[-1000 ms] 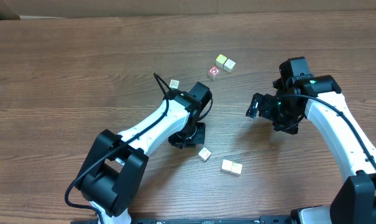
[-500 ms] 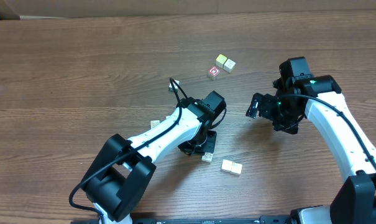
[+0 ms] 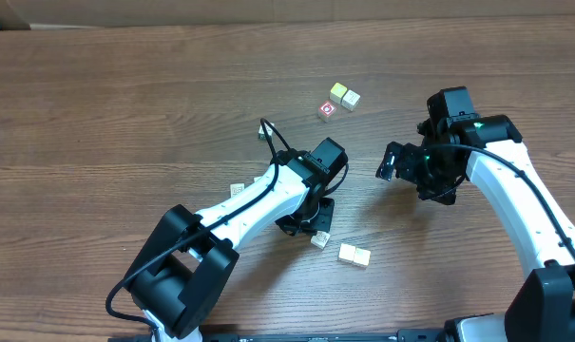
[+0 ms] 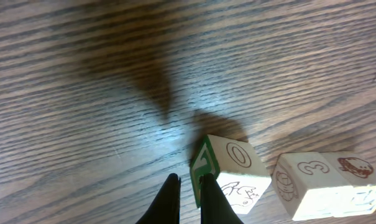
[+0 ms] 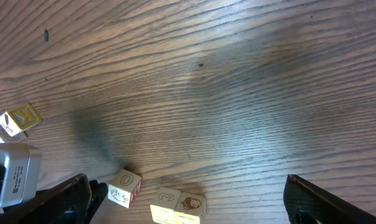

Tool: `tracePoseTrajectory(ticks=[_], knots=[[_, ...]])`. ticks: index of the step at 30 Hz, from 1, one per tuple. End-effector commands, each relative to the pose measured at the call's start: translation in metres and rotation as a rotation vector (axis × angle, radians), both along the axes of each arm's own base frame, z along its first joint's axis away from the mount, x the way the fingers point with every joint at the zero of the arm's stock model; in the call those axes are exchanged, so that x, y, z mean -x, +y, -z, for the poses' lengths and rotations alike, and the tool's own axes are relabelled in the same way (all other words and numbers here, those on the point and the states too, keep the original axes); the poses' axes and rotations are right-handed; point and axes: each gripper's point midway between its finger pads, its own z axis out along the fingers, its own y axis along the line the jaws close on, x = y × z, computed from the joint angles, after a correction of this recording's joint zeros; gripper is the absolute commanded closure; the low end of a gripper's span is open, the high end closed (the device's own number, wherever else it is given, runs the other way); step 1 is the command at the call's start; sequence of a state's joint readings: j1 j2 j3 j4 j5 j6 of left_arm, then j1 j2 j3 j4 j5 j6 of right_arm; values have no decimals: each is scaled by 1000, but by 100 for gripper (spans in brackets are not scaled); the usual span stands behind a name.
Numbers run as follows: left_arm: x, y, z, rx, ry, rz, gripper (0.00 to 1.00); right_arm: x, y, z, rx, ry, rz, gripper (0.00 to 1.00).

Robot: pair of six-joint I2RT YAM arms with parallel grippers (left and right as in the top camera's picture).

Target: Flip 5 blocks

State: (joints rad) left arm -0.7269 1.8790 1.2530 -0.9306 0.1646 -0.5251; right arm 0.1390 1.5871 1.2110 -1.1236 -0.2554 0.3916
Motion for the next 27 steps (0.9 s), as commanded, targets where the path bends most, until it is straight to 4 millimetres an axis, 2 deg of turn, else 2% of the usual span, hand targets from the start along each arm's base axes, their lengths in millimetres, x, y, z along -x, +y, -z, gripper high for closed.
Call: tracePoseTrajectory(ticks=[1,12,20,25,27], knots=[[1,-8,-3,22,8,-11,94,-6,1,-6,-4,-25,-8,0],[15,-18,-4,36,35,20,94,-6,1,-6,-4,-25,-9,0],[17,-17,-4,27,46,-25,96,-5,1,-6,-2,-26,-23,0],[19,8,-2,-95,44,-61,96,-3,1,-6,-1,-20,-26,0],[22,13,-3,-110,59,-59,96,-3,1,-6,-1,-20,-26,0]])
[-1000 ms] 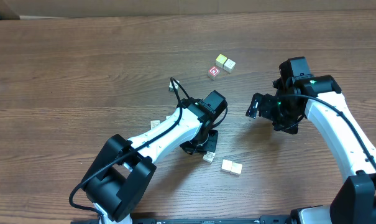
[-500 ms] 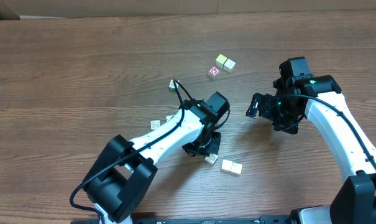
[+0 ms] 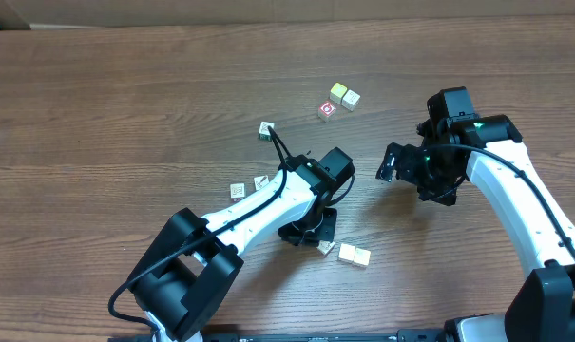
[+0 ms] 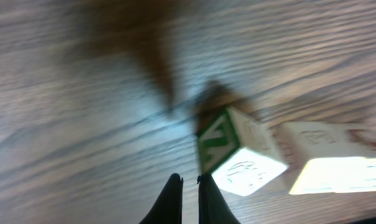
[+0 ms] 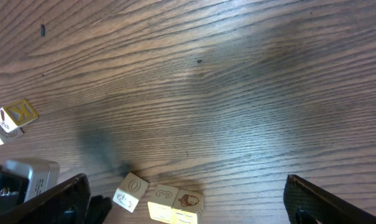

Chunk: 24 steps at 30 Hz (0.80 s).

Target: Flip 5 blocks

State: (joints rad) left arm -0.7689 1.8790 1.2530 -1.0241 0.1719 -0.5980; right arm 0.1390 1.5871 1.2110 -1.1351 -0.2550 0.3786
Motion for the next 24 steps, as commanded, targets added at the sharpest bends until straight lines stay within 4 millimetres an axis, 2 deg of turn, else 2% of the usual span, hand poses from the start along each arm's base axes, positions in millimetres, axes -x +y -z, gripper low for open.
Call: tracePoseTrajectory(ticks=[1,9,24], knots=[[-4,9,-2,-48,-16,-20,96,-6,1,-6,-4,-28,-14,0],[8,3,-3,-31,14,38,96,-6,1,-6,-4,-26,-14,0],[9,-6,-3,3,10,47,95,-5,1,-6,-3,-24,-14,0]])
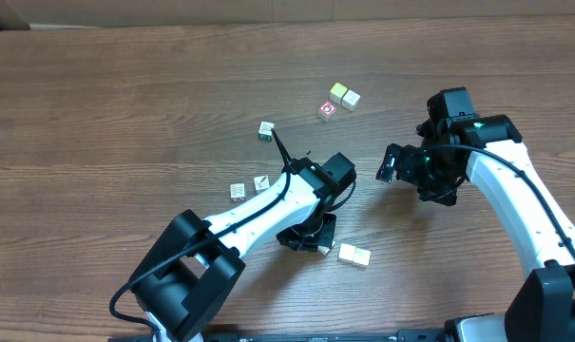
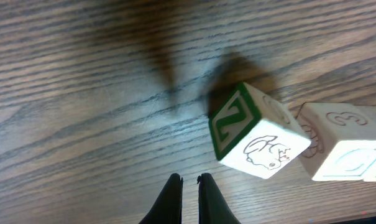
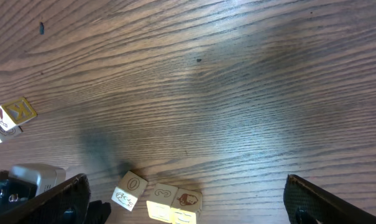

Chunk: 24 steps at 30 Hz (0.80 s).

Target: Flip 5 blocks

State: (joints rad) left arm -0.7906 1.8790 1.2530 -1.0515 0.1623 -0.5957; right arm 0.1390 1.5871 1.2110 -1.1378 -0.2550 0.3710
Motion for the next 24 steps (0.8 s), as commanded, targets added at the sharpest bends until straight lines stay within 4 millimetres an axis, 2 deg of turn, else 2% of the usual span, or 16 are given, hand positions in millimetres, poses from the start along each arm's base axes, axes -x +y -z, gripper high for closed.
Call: tracePoseTrajectory(ticks=[1,21,24], knots=[[0,-9,-3,35,-4,24,95,-6,1,-6,-4,-25,-7,0],[-1,-23,-3,81,-19,37,96,-6,1,-6,-4,-25,-10,0],[-4,-17,-1,45,-41,43,96,-5,1,-6,-4,-24,-10,0]])
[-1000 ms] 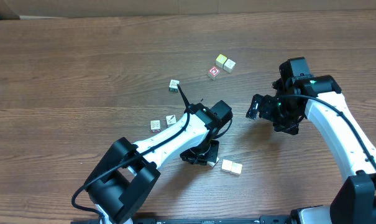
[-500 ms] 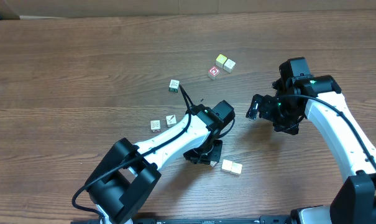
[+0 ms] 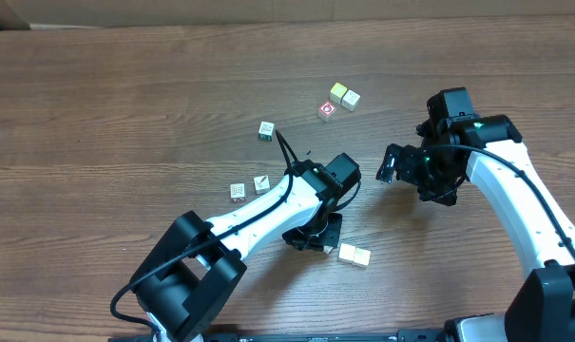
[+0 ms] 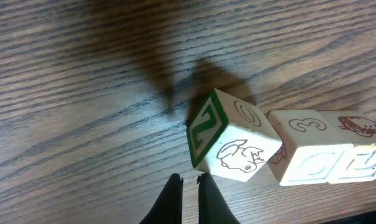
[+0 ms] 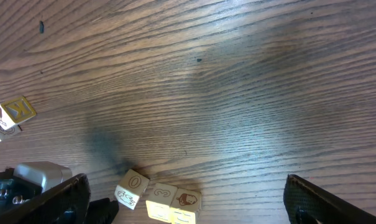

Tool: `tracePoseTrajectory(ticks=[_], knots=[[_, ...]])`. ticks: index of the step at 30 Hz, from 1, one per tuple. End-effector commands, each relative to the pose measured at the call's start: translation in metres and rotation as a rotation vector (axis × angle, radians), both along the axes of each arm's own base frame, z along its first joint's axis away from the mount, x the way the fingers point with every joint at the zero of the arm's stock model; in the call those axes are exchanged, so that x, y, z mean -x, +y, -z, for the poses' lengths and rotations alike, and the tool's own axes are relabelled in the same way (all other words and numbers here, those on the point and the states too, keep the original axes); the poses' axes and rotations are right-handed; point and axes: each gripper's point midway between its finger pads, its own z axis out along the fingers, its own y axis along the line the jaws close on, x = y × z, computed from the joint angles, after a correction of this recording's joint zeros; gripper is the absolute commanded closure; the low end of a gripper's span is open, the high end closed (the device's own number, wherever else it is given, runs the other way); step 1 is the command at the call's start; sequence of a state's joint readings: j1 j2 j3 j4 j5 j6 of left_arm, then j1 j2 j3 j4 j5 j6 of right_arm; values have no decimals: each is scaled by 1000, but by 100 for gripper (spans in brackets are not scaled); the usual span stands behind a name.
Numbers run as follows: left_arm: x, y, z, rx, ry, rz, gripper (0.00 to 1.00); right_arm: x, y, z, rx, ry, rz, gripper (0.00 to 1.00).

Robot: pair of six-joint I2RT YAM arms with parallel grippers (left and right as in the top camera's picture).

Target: Flip 5 blocks

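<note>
A wooden block with a green Z side, a 0 on top and a rabbit drawing sits against a pair of joined blocks, one marked 3, the other bearing an acorn. My left gripper is shut and empty, its tips just in front of the Z block's lower left corner. In the overhead view the left gripper covers that block, with the pair beside it. My right gripper hangs wide open and empty above the table, looking down on the same three blocks.
Other blocks lie farther back: two pale ones, a red-faced one, one alone, and two small ones left of my left arm. A K block shows in the right wrist view.
My left gripper has shifted slightly to the right. The Z block now rests against the 3 block, with its 0 face showing more fully on top. The right arm has not moved.
First my shut left fingertips touched the green side of the Z block, which stood apart from the pair. Then the block was tilted and blurred, closer to the pair. Later it sat near the 3 block, and now it touches it, same faces showing.
</note>
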State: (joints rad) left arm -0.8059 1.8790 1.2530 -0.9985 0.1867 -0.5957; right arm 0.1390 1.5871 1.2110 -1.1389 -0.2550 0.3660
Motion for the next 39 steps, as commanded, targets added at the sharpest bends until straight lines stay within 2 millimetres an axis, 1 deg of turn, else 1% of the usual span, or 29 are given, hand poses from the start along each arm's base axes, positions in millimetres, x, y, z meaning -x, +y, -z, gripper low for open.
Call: tracePoseTrajectory(ticks=[1,7,10,13,15,21,26,29,39], knots=[[-4,3,-1,-32,-34,25,96,-5,1,-6,-4,-23,-5,0],[-16,13,-4,-40,-51,-7,96,-5,1,-6,-4,-23,-5,0],[-26,21,-7,-56,-89,-16,96,-7,1,-6,-5,-29,-5,0],[-35,28,-5,-77,-118,-1,96,-8,2,-6,-5,-32,-5,0],[-38,28,-2,-78,-124,18,96,-8,2,-6,-6,-32,-5,0],[-43,23,10,-70,-129,34,95,-8,2,-6,-5,-33,-7,0],[-45,8,10,5,-129,60,96,-8,2,-6,-5,-34,-9,0],[-45,6,10,14,-128,60,96,-8,2,-6,-4,-35,-13,0],[-30,-11,10,46,-116,133,96,-7,1,-6,-4,-31,-16,0]])
